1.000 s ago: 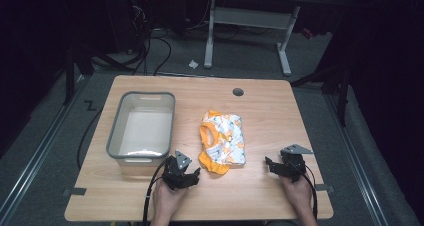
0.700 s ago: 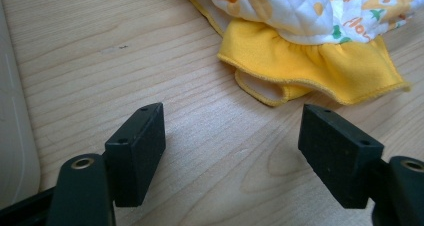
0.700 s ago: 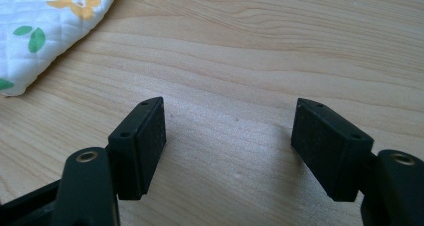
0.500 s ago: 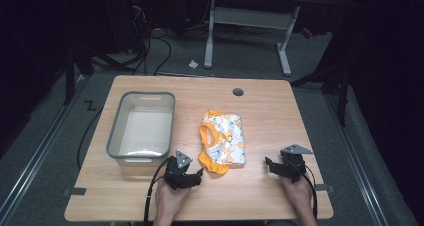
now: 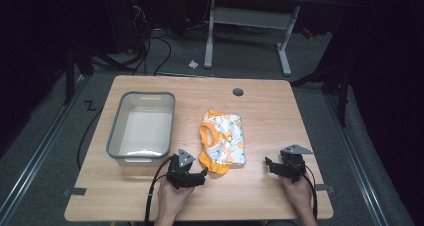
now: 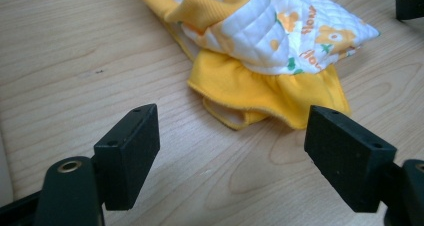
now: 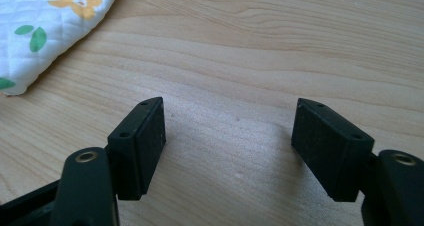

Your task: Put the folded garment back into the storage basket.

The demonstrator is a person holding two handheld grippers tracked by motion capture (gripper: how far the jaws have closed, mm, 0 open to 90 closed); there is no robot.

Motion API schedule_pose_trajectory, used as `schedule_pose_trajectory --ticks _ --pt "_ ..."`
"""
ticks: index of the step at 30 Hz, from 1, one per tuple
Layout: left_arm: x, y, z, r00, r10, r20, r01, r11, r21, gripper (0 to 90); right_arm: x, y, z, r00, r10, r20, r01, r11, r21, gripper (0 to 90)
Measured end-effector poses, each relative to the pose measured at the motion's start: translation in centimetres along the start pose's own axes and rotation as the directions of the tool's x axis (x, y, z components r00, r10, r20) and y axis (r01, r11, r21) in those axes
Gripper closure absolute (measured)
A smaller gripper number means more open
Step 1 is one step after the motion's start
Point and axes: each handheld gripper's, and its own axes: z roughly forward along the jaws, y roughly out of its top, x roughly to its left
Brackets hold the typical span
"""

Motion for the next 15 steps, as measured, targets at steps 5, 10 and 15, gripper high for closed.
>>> schedule_pose_trajectory --ticks 5,10,15 --pt "-0.3 0.9 0.1 1.0000 0.004 0.006 -0.004 1.0000 -0.007 21.8 0.0 0.0 0.0 1.0000 0.000 0.000 0.000 1.000 0.000 29.9" --pt "-0.4 1.3 0.2 0.9999 0.006 0.010 -0.006 1.0000 -0.005 21.6 0.0 0.0 0.0 1.0000 -0.002 -0.001 0.002 1.000 0.000 29.8" --pt "-0.5 2.0 0.4 0.9998 0.012 0.016 -0.012 0.9999 -0.005 21.4 0.0 0.0 0.0 1.0000 0.000 -0.001 0.000 1.000 0.001 29.8"
